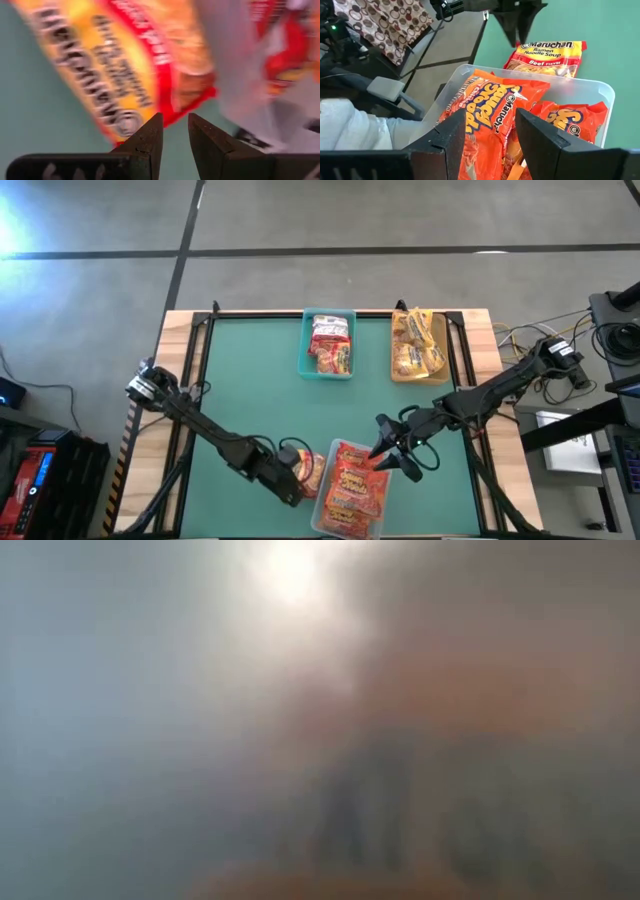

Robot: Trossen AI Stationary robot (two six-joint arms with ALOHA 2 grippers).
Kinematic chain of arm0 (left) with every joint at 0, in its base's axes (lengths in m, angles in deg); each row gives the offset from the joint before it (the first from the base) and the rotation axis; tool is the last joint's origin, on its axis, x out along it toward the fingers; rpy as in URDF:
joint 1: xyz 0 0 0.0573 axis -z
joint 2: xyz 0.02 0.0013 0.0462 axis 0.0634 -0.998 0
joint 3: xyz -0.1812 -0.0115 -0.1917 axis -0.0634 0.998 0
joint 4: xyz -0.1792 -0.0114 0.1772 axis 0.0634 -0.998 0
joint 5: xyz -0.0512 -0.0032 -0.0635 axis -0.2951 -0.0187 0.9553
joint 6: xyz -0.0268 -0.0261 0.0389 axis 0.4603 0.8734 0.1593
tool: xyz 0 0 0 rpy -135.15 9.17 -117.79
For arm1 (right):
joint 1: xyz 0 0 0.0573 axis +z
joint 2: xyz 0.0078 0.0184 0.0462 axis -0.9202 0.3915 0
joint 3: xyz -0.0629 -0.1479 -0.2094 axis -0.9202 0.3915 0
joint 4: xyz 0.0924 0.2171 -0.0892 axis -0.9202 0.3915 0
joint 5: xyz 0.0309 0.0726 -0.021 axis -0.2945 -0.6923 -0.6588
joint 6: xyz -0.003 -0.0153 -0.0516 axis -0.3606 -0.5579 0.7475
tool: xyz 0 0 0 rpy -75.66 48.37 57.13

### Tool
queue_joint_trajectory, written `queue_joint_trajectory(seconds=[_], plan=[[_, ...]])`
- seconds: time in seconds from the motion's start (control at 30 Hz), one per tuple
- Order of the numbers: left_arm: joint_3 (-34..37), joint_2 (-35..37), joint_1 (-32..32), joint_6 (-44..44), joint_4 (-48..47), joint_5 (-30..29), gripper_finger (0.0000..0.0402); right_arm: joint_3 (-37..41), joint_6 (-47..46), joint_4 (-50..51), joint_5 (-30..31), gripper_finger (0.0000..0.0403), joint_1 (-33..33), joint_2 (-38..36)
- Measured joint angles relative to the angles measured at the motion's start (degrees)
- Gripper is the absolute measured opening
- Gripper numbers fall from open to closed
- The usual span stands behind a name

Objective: Sort Maruchan noodles
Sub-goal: Put the red noodle pack into the transparent green bin

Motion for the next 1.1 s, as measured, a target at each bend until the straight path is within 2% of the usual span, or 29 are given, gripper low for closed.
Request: queue_joint_trajectory(seconds=[0.13, 0.43, 0.8, 1.1], plan=[[0.00, -0.33, 0.06, -0.45, 3.89, 0.27, 0.0075, 0.00, 0.03, 0.29, 0.02, 0.0161, 0.01, -0.04], [0.04, -0.90, 0.17, -0.38, 3.88, 0.43, 0.0075, 0.00, 0.97, 0.58, 0.02, 0.0162, 0.01, -0.11], [-0.23, -5.92, -0.72, -2.82, 3.84, 1.26, 0.0075, 0.00, 1.41, 0.91, 0.07, 0.0161, 0.01, -0.11], [-0.10, -6.11, -4.42, -10.71, 1.64, -7.92, 0.0075, 0.02, 1.43, 1.31, 2.61, 0.0162, 0.01, -0.14]])
